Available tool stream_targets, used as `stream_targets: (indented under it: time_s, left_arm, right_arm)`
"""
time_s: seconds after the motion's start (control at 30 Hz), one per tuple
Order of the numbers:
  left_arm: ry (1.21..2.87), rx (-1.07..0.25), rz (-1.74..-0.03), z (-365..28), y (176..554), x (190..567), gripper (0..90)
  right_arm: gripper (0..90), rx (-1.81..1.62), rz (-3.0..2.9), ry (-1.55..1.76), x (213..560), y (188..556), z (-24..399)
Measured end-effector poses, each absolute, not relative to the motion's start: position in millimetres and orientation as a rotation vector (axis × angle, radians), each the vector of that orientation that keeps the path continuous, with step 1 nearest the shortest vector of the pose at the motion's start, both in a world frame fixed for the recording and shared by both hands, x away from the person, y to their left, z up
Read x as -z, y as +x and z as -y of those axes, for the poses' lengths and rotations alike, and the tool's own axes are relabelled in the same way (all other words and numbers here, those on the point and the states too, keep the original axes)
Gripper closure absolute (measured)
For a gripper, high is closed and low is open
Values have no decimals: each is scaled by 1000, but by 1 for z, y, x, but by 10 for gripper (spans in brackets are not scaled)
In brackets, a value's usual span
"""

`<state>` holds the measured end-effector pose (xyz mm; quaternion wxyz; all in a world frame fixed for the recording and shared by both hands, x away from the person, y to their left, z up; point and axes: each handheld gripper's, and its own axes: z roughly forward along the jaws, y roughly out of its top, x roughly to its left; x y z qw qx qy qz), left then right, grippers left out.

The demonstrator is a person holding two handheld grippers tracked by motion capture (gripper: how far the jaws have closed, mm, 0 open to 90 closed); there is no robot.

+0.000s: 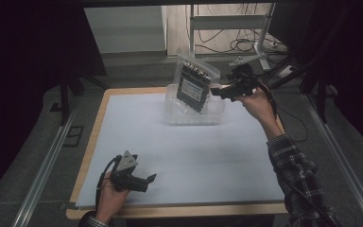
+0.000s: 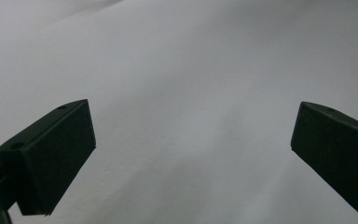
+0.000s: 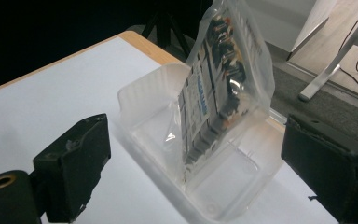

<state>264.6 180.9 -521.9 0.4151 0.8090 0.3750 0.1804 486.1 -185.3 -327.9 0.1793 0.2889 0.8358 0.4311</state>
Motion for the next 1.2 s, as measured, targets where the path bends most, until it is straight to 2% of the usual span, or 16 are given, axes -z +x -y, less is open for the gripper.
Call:
stream_targets:
  time_s: [1.2]
  left_arm:
    - [2027, -408, -952, -181, 264, 520, 0]
  right_arm:
    - [4, -1261, -2405, 754, 365, 408, 218]
